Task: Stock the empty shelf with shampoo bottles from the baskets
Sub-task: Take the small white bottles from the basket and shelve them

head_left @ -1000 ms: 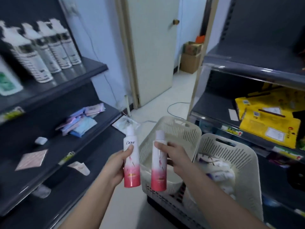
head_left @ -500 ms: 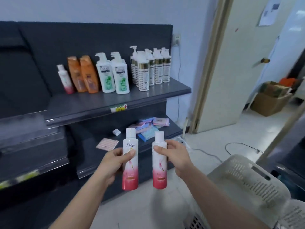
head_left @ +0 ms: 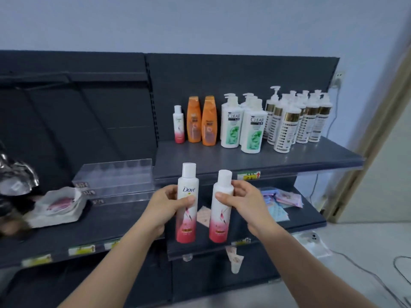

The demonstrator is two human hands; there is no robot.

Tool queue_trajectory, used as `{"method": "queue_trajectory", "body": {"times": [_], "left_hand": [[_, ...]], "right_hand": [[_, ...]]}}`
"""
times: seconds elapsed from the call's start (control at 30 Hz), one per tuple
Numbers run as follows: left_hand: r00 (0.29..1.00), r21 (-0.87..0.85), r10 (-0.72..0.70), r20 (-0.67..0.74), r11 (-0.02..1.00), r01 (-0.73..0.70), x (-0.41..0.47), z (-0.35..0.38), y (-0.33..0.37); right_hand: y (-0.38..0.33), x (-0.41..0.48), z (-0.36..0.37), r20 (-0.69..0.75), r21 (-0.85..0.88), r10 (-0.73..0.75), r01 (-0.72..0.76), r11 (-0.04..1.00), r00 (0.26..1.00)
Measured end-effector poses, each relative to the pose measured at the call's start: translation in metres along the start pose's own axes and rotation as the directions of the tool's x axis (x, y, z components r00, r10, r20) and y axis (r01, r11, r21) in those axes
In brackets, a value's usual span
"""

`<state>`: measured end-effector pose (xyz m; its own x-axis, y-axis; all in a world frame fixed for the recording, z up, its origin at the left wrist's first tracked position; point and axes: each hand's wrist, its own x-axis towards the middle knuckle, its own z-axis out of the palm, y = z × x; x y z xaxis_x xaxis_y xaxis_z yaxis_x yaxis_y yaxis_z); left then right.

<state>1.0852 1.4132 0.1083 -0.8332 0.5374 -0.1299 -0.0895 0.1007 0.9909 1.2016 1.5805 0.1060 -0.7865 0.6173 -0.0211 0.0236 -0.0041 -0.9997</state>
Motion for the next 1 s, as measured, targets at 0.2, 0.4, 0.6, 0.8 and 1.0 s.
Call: {"method": "queue_trajectory", "body": {"times": [0.2,0.4,0.6,0.8,1.0], "left_hand": [[0.998,-0.011,0.054,-0.042,0.998,-0.055,0.056,-0.037,0.023],[0.988,0.014,0.133,-0.080,0.991,-0.132,0.123,-0.050,0.044],[0.971,0.006,0.173,-0.163,0.985,-0.174,0.192,-0.057,0.058],[0.952,0.023,0.175,-0.250,0.984,-0.175,0.256,-0.066,0.056],[0.946,0.048,0.197,-0.257,0.980,-0.191,0.309,-0.082,0.053]], "right_hand": [[-0.019,0.061,0.041,0.034,-0.028,-0.076,0.077,0.997,0.997],[-0.036,0.132,0.064,0.075,-0.027,-0.132,0.135,0.990,0.988],[-0.045,0.212,0.080,0.137,-0.034,-0.170,0.176,0.984,0.976],[-0.045,0.269,0.096,0.202,-0.046,-0.186,0.199,0.979,0.962],[-0.037,0.317,0.117,0.206,-0.070,-0.170,0.188,0.980,0.964]]}}
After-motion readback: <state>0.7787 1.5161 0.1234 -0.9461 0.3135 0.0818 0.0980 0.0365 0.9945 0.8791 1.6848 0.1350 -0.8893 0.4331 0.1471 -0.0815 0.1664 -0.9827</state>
